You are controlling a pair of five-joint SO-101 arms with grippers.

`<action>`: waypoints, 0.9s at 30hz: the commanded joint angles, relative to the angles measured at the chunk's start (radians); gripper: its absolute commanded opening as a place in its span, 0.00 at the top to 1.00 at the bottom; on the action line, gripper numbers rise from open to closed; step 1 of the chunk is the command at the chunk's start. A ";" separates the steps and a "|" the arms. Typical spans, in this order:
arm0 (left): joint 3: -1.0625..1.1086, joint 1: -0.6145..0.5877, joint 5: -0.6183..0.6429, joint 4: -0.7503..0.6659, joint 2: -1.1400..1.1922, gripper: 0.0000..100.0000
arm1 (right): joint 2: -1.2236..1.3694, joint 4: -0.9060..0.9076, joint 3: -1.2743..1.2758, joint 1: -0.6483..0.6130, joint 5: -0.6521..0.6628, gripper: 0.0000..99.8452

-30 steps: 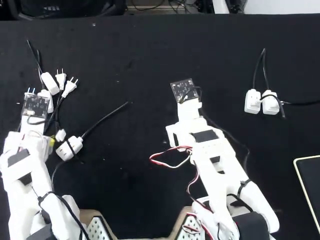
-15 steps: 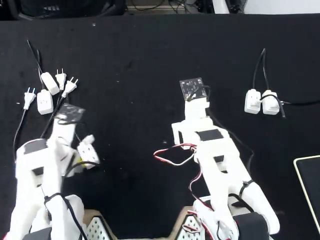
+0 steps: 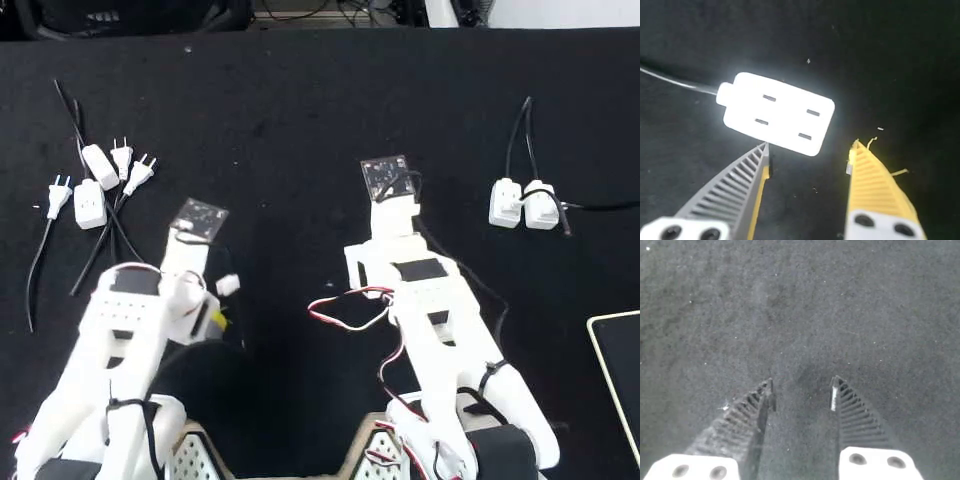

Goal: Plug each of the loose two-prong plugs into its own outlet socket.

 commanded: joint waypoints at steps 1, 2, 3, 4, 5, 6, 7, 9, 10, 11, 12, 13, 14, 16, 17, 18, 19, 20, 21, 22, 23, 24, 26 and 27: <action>-0.202 -0.090 0.015 0.117 -0.009 0.75 | -0.038 -0.018 -0.059 0.017 -0.008 0.83; -0.236 -0.120 0.015 0.137 -0.009 0.75 | -0.038 -0.018 -0.059 0.017 -0.008 0.83; -0.266 -0.148 0.015 0.147 -0.009 0.75 | -0.038 -0.018 -0.059 0.017 -0.008 0.83; -0.289 -0.176 0.014 0.152 -0.009 0.75 | -0.038 -0.018 -0.059 0.017 -0.008 0.83; -0.306 -0.203 0.012 0.152 -0.009 0.75 | -0.038 -0.018 -0.059 0.017 -0.008 0.83; -0.317 -0.223 -0.003 0.150 -0.008 0.75 | -0.038 -0.018 -0.059 0.017 -0.008 0.83; -0.318 -0.240 -0.032 0.140 -0.008 0.75 | -0.038 -0.018 -0.059 0.017 -0.008 0.83; -0.286 -0.271 -0.098 0.091 -0.008 0.75 | -0.038 -0.018 -0.059 0.017 -0.008 0.83; -0.255 -0.292 -0.129 0.048 -0.008 0.75 | -0.038 -0.018 -0.059 0.017 -0.008 0.83; -0.220 -0.320 -0.155 -0.009 -0.008 0.75 | -0.038 -0.018 -0.059 0.017 -0.008 0.83; -0.182 -0.351 -0.170 -0.083 -0.008 0.75 | -0.038 -0.018 -0.059 0.017 -0.008 0.83; -0.139 -0.384 -0.180 -0.158 -0.008 0.75 | -0.038 -0.018 -0.059 0.017 -0.008 0.83; -0.102 -0.414 -0.184 -0.229 -0.008 0.75 | -0.038 -0.018 -0.059 0.015 -0.008 0.83; -0.042 -0.453 -0.183 -0.331 -0.008 0.75 | -0.038 -0.018 -0.059 0.015 -0.008 0.83; -0.024 -0.463 -0.183 -0.356 -0.008 0.75 | -0.038 -0.018 -0.059 0.015 -0.008 0.83; -0.007 -0.464 -0.183 -0.367 -0.008 0.75 | -0.038 -0.018 -0.059 0.014 -0.008 0.83; 0.005 -0.463 -0.183 -0.370 -0.008 0.75 | -0.038 -0.018 -0.059 0.014 -0.008 0.83; 0.015 -0.461 -0.183 -0.368 -0.008 0.75 | -0.038 -0.018 -0.059 0.014 -0.008 0.83; 0.022 -0.453 -0.183 -0.368 -0.008 0.75 | -0.038 -0.018 -0.059 0.014 -0.008 0.83; 0.036 -0.447 -0.181 -0.367 -0.008 0.75 | -0.038 -0.018 -0.059 0.014 -0.008 0.83; 0.054 -0.437 -0.181 -0.367 -0.008 0.75 | -0.038 -0.018 -0.059 0.014 -0.008 0.83; 0.073 -0.417 -0.181 -0.367 -0.008 0.75 | -0.038 -0.018 -0.059 0.014 -0.008 0.83; 0.104 -0.374 -0.161 -0.365 -0.008 0.75 | -0.038 -0.018 -0.059 0.012 -0.008 0.83; 0.110 -0.351 -0.130 -0.356 -0.008 0.75 | -0.038 -0.018 -0.058 0.012 -0.008 0.83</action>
